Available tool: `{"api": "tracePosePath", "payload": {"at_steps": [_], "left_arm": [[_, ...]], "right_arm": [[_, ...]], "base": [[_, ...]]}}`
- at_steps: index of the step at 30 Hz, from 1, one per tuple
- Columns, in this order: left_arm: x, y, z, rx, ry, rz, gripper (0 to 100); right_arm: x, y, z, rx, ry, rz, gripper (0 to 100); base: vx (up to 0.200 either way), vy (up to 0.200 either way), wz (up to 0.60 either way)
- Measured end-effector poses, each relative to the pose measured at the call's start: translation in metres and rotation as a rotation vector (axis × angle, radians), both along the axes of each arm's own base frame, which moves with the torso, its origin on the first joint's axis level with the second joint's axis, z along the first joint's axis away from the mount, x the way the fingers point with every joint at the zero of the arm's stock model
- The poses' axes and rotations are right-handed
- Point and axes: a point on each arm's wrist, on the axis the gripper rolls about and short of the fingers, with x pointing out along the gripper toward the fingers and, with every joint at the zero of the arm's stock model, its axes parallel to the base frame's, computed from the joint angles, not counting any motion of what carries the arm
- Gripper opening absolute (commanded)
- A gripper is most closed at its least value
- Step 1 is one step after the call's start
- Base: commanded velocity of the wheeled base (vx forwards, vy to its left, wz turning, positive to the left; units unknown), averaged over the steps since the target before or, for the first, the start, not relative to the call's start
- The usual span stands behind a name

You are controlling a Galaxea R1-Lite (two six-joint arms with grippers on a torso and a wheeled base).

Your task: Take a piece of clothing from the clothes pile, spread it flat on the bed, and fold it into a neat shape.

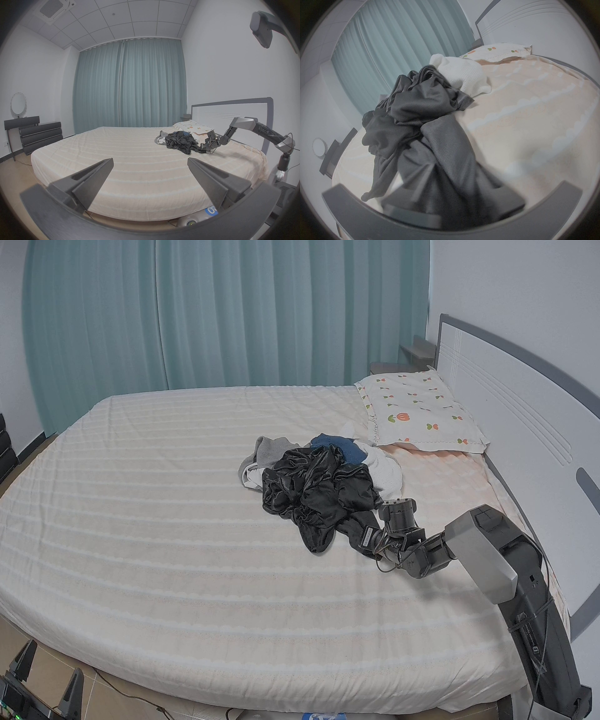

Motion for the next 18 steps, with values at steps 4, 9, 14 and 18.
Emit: {"api": "tracePosePath", "payload": {"at_steps": [4, 9, 14, 18], "left_arm": [[0.000, 0.000, 0.000, 0.000, 0.000, 0.000, 100], [0.000, 0.000, 0.000, 0.000, 0.000, 0.000, 100], [0.000, 0.000, 0.000, 0.000, 0.000, 0.000, 100], [0.000, 0.000, 0.000, 0.000, 0.000, 0.000, 100]], "right_arm": [[0.001, 0.001, 0.002, 0.002, -0.012, -0.005, 0], [-0.009, -0.002, 0.010, 0.007, -0.025, -0.005, 0], [-0.033, -0.010, 0.015, 0.012, -0.014, 0.010, 0], [-0.057, -0.018, 0.023, 0.029, -0.022, 0.034, 0]], "base": [[0.000, 0.000, 0.00], [0.000, 0.000, 0.00], [0.000, 0.000, 0.00], [0.000, 0.000, 0.00]]}}
